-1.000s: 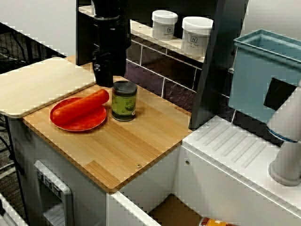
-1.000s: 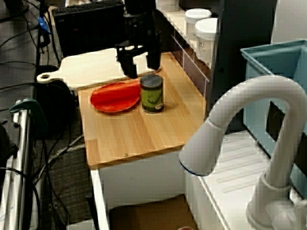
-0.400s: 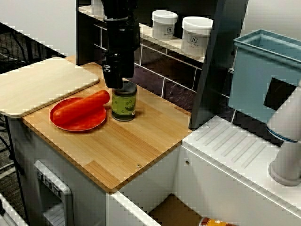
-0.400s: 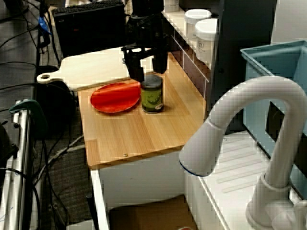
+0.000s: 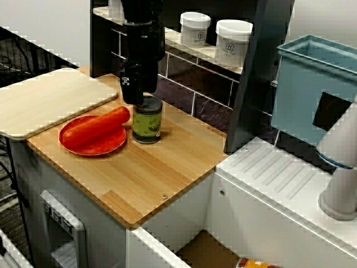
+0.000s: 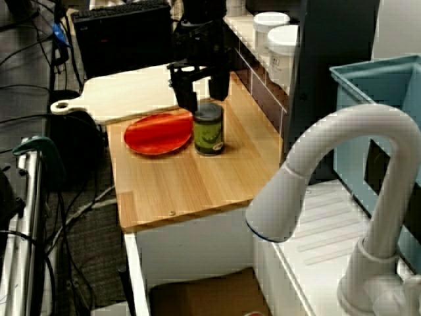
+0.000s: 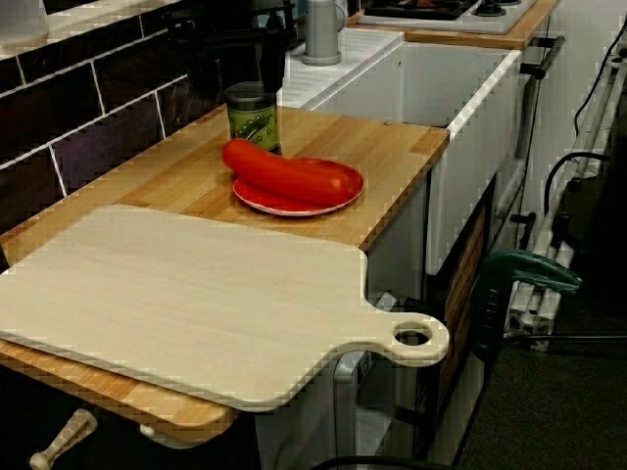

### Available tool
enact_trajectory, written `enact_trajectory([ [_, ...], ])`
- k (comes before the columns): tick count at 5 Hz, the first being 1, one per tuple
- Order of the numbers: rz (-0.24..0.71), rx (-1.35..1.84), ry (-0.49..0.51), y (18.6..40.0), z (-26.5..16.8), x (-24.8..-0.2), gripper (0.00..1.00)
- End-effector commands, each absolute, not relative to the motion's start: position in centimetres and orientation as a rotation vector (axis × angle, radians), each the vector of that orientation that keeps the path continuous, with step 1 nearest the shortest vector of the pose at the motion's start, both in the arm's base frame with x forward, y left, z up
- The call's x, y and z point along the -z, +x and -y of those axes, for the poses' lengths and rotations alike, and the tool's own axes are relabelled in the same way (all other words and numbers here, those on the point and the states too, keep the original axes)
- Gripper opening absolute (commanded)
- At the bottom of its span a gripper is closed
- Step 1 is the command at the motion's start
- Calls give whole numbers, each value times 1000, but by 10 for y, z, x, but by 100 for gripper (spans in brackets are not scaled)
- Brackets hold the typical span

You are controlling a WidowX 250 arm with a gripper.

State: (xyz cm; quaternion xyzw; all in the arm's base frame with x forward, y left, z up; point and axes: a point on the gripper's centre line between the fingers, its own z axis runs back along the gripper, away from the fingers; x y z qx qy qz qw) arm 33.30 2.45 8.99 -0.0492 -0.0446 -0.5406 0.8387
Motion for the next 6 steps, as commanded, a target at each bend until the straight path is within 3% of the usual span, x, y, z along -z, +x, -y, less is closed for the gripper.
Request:
enact_trajectory([
  [1, 129, 1134, -57, 340, -40, -103, 100],
  [6, 105, 1257, -119, 333, -35, -88, 100],
])
